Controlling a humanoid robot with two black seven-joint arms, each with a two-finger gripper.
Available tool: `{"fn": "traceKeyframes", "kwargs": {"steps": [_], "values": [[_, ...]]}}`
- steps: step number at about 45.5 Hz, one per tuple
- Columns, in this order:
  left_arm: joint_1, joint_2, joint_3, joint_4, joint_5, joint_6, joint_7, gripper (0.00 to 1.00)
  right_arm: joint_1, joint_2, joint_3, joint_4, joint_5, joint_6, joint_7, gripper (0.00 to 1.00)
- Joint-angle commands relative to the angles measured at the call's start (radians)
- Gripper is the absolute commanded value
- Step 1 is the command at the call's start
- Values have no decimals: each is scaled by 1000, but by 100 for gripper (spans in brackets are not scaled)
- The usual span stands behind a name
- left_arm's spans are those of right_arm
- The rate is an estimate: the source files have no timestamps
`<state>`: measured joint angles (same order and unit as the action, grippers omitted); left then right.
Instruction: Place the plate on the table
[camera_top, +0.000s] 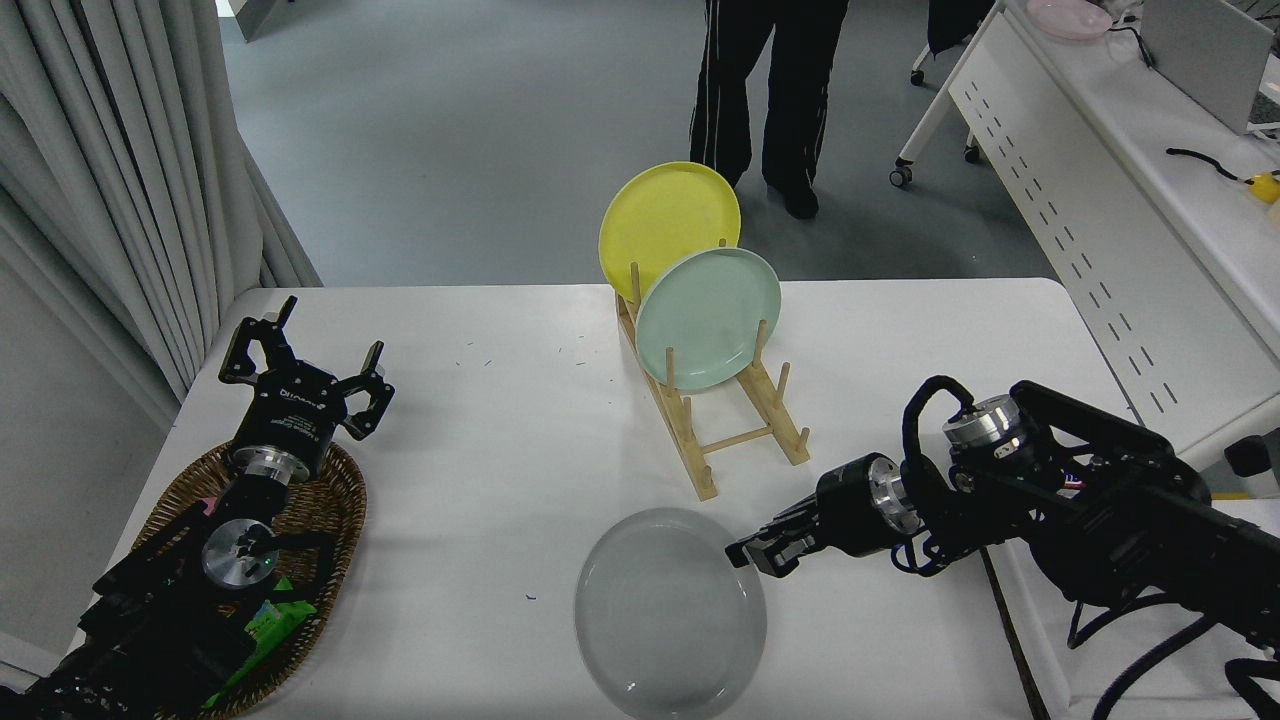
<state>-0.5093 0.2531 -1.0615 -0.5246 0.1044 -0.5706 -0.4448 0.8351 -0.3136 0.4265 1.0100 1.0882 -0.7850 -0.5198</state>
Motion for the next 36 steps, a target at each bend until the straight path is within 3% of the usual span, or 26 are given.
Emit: {"fn": "traceKeyframes", "kwargs": {"steps": [1,36], "values": [[0,0,0,0,0,0,0,100,-8,96,38,-128,-30,0,3,0],[0,0,0,0,0,0,0,100,-33,157,38,-223,-119,0,1,0]]}}
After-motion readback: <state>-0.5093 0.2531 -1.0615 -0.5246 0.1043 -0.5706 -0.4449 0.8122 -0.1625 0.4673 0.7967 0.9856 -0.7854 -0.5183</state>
